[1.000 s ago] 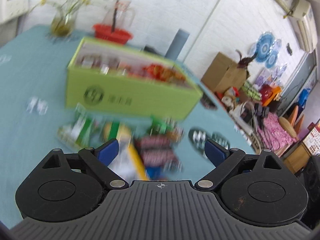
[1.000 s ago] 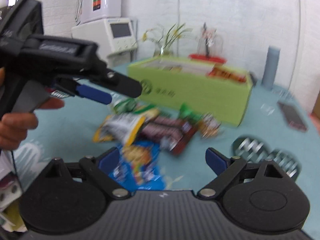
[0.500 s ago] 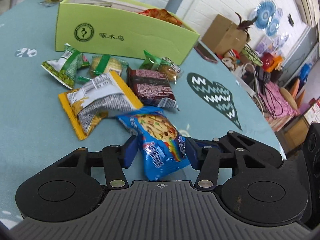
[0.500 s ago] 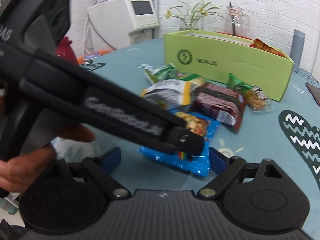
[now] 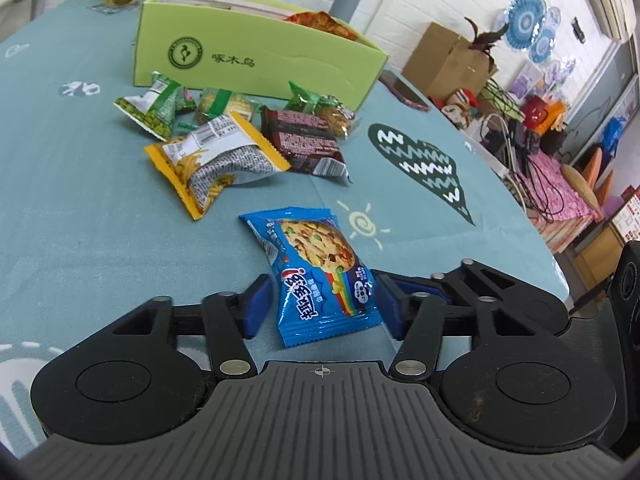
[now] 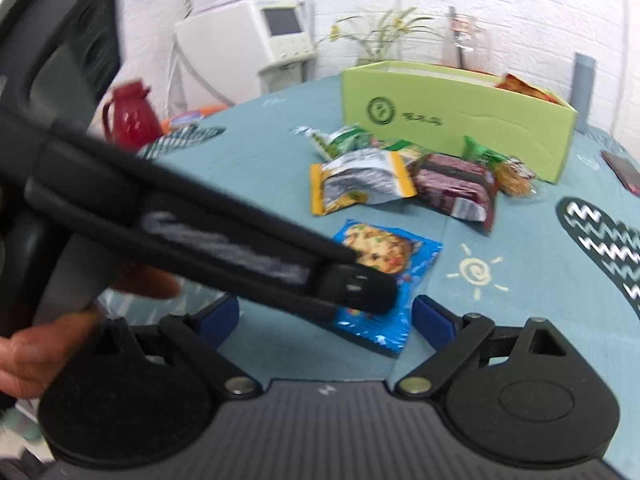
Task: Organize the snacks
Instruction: 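Grasp the blue cookie bag with the left tool, then carry the blue cookie bag into the box and open the left tool, then grasp the yellow-and-white snack bag with the left tool, then lower the yellow-and-white bag into the box and open the left tool, then grasp the dark red wafer pack with the left tool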
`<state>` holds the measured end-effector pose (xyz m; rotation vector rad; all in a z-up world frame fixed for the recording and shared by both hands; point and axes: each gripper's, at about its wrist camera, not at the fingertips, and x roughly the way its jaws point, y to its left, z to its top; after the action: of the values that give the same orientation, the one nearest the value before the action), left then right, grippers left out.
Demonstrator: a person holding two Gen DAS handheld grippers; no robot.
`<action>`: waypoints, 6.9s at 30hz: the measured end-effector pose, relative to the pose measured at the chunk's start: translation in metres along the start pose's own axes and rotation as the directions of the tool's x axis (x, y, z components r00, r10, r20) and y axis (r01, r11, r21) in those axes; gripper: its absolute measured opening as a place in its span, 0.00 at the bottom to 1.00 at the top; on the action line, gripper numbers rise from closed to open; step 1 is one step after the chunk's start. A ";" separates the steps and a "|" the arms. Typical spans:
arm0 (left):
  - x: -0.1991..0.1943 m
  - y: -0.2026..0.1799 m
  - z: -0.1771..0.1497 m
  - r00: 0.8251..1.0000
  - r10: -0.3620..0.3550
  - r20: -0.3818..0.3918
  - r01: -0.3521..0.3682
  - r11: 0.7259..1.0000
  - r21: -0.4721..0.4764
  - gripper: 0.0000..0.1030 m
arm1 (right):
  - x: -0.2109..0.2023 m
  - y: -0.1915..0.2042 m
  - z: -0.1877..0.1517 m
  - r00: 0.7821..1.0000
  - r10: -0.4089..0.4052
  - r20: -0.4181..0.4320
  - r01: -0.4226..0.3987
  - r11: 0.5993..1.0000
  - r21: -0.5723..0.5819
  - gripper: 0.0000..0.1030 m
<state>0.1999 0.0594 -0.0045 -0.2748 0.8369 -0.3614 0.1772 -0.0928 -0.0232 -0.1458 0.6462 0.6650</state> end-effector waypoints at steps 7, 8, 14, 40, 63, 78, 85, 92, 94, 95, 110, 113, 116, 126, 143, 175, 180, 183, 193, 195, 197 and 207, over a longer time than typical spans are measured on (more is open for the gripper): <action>-0.001 0.005 0.004 1.000 -0.012 0.025 0.012 1.000 0.013 0.51 | 0.011 -0.011 0.002 1.000 -0.012 0.000 0.012 1.000 0.022 0.89; 0.005 0.006 0.005 1.000 -0.015 0.004 0.015 1.000 0.006 0.43 | 0.014 -0.008 0.002 1.000 -0.021 0.001 0.021 1.000 -0.002 0.87; 0.008 0.004 0.011 1.000 -0.025 0.019 0.025 1.000 0.005 0.18 | 0.010 -0.003 0.012 1.000 -0.025 0.013 0.026 0.998 -0.055 0.73; 0.089 0.059 0.262 0.979 -0.020 0.205 0.002 0.996 0.087 0.19 | 0.146 -0.115 0.217 0.981 -0.077 0.176 0.103 0.984 -0.144 0.74; -0.005 0.072 0.093 0.977 0.013 0.214 -0.001 0.998 -0.055 0.62 | 0.058 -0.016 0.072 0.999 0.050 -0.009 -0.050 0.989 -0.140 0.90; 0.032 0.096 0.081 0.991 -0.133 0.029 0.135 0.986 -0.095 0.62 | 0.086 0.001 0.059 0.994 0.091 -0.068 -0.098 0.989 -0.113 0.90; 0.023 0.061 0.046 0.988 -0.152 0.003 0.152 0.988 -0.033 0.56 | 0.050 0.006 0.033 0.988 0.137 -0.074 -0.147 0.977 -0.153 0.91; -0.001 0.048 0.029 0.992 -0.116 0.053 0.118 0.992 -0.046 0.59 | 0.013 0.002 0.018 0.996 0.079 -0.027 -0.082 0.991 -0.106 0.90; -0.002 0.053 0.035 0.992 -0.111 0.063 0.116 0.991 -0.071 0.60 | 0.016 -0.002 0.021 0.998 0.058 -0.008 -0.058 0.995 -0.075 0.90; -0.001 0.055 0.038 0.991 -0.119 0.059 0.124 0.989 -0.079 0.60 | 0.018 -0.002 0.020 0.998 0.060 -0.009 -0.060 0.996 -0.058 0.90; 0.000 0.056 0.061 0.982 -0.174 0.072 0.180 0.979 -0.094 0.15 | 0.029 -0.004 0.059 0.998 0.030 0.064 -0.024 0.994 -0.103 0.68; 0.000 0.057 0.093 0.979 -0.172 0.112 0.181 0.981 -0.074 0.15 | 0.036 -0.012 0.088 0.995 0.015 0.100 -0.001 0.991 -0.137 0.69; 0.003 0.062 0.136 0.973 -0.166 0.158 0.177 0.982 -0.059 0.16 | 0.053 -0.028 0.126 0.990 0.008 0.142 0.017 0.984 -0.179 0.70; 0.071 0.099 0.257 0.977 -0.078 0.196 0.087 0.995 -0.037 0.16 | 0.156 -0.091 0.224 0.995 -0.002 0.095 0.022 0.978 -0.207 0.72; 0.002 0.068 0.208 0.937 -0.101 0.334 0.091 0.995 0.046 0.70 | 0.055 -0.090 0.157 0.976 -0.014 0.215 0.037 0.994 -0.107 0.99; 0.011 0.051 0.064 0.996 -0.079 0.051 0.078 0.997 0.017 0.62 | 0.013 -0.025 0.037 0.999 0.020 0.033 -0.016 0.992 -0.122 1.00; -0.013 0.071 0.056 0.988 -0.110 0.110 0.125 0.982 -0.145 0.65 | 0.047 -0.040 0.054 0.999 0.052 -0.005 -0.053 0.996 -0.072 1.00; -0.013 0.077 0.046 0.986 -0.136 0.097 0.154 0.966 -0.208 0.65 | 0.054 -0.035 0.044 0.996 0.081 -0.039 -0.082 0.996 -0.026 1.00; 0.010 0.058 0.037 0.989 -0.147 0.034 0.151 0.970 -0.189 0.64 | 0.042 -0.015 0.036 1.000 0.016 0.014 -0.015 0.999 -0.046 0.99; 0.014 0.056 0.037 0.991 -0.132 0.035 0.137 0.974 -0.178 0.64 | 0.048 -0.015 0.036 1.000 0.008 0.006 -0.008 0.999 -0.052 0.98; 0.015 0.052 0.034 0.992 -0.122 0.037 0.126 0.980 -0.154 0.54 | 0.054 -0.014 0.033 1.000 0.004 -0.015 -0.004 0.998 -0.063 0.81; 0.020 0.030 0.056 0.995 -0.091 0.029 0.093 0.993 -0.076 0.18 | 0.030 -0.027 0.048 0.998 -0.037 0.056 0.040 0.998 -0.051 0.64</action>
<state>0.2609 0.0832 0.0071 -0.3905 0.8156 -0.4112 0.2364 -0.0819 -0.0051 -0.1872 0.5725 0.6464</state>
